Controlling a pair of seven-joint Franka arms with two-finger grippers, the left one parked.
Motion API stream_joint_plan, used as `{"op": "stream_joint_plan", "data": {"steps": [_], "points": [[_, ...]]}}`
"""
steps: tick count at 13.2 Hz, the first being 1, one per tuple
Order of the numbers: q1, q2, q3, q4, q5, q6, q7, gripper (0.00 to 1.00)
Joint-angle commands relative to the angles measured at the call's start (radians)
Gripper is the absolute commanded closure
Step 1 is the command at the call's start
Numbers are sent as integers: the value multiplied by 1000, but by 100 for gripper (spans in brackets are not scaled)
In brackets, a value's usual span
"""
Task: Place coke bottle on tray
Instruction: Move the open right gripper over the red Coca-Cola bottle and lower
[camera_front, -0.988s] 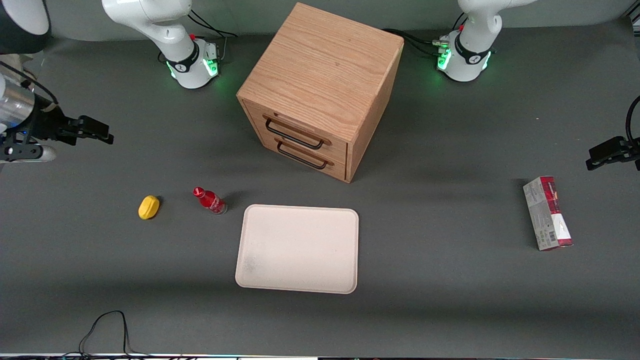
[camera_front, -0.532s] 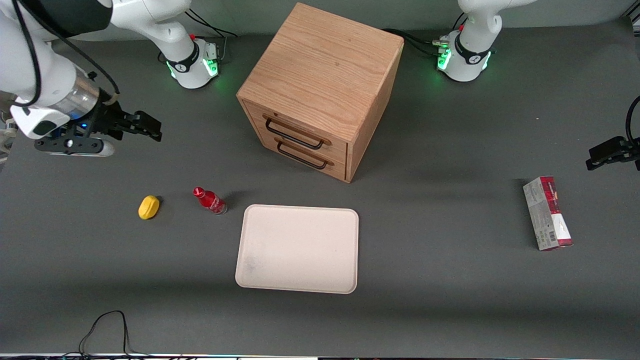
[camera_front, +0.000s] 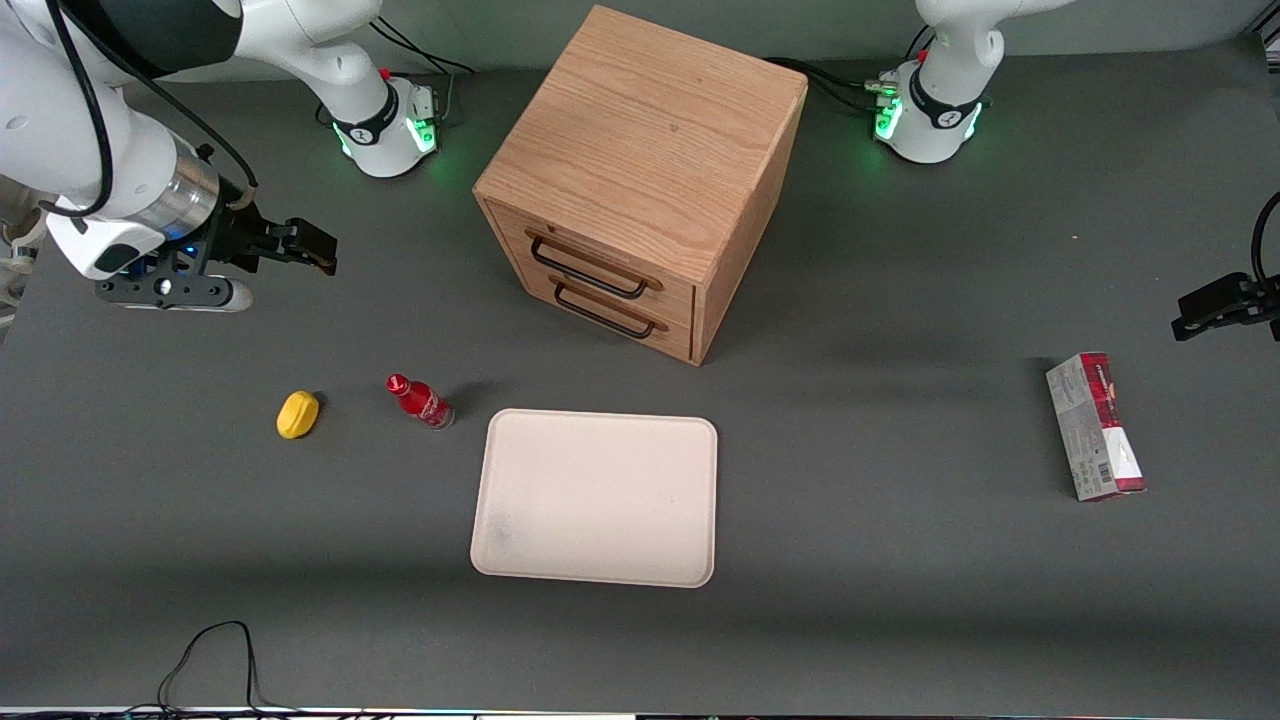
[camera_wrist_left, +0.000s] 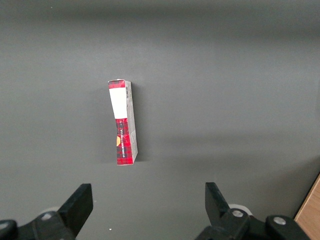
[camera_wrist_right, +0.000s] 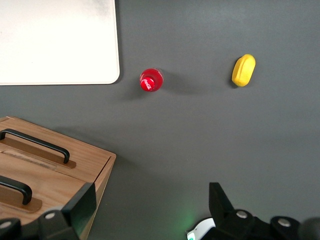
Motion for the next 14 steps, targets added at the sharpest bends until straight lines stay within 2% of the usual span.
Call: {"op": "stream_joint_plan", "data": {"steps": [1,6,14], "points": [[10,84,-9,20,17,47,13,0],[10,185,-9,-58,15,257,16,0],[13,187,-11,-346,6,639,10,0]]}}
